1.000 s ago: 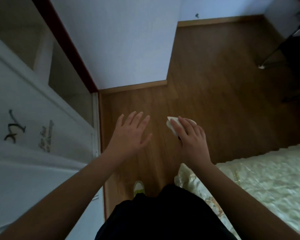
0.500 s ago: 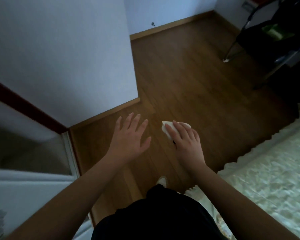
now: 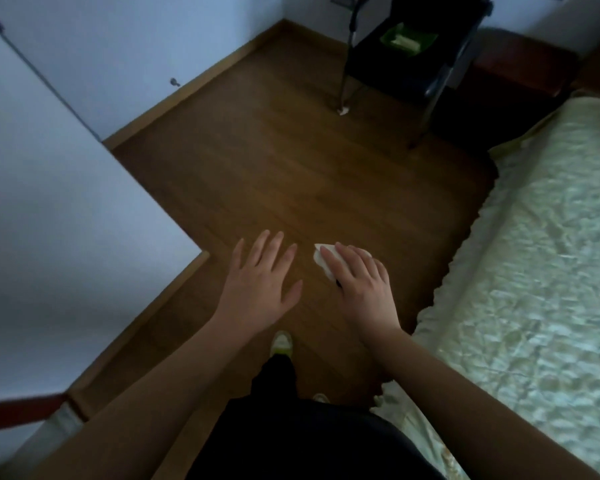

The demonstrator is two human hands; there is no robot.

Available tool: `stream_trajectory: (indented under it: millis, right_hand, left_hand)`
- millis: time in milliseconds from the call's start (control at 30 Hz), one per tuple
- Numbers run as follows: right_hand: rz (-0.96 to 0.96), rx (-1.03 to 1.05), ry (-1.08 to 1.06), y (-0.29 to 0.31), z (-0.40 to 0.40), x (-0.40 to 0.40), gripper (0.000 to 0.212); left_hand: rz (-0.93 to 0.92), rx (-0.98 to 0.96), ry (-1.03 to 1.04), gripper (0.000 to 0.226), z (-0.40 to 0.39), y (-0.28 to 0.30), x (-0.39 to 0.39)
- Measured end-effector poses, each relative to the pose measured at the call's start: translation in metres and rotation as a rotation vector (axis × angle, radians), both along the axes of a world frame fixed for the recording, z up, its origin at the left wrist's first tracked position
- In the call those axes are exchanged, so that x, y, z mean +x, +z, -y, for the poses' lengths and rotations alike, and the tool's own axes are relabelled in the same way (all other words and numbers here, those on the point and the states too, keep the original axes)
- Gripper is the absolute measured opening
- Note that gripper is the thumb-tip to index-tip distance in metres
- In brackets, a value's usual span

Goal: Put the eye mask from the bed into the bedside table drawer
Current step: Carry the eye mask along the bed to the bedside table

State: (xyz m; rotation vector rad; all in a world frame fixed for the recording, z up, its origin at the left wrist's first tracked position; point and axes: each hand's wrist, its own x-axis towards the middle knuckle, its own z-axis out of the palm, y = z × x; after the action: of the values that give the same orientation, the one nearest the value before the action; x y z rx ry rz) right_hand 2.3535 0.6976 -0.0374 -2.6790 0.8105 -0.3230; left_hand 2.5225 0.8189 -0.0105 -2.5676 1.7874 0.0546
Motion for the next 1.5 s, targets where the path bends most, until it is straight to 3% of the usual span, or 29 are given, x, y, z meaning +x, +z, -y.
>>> stream_trajectory:
  millis: [233,500,733,1300,1500]
  right_hand:
    - [-0.082,-0.049,-0.203,-0.011,0.085,0.037,0.070]
    - [-0.015,-0.114,-0.454,0.001,0.161,0.062,0.066]
    - [-0.020,-0.136,-0.528,0.003,0.236,0.056,0.051]
    - [0.065,-0.171,-0.646,0.006,0.512,-0.004,0.059]
    - [0.046,-0.181,-0.642,-0.013,0.595,0.000,0.063]
  left_hand:
    - [-0.043,0.046,-0.184,0.068,0.110,-0.001,0.073]
    - [-0.034,0.096,-0.451,0.074,0.240,0.003,0.123]
    - [-0.043,0.088,-0.544,0.074,0.354,-0.011,0.112]
    - [0.003,0.061,-0.626,0.072,0.627,0.004,0.063]
    - [-0.027,0.059,-0.625,0.070,0.716,-0.016,0.073]
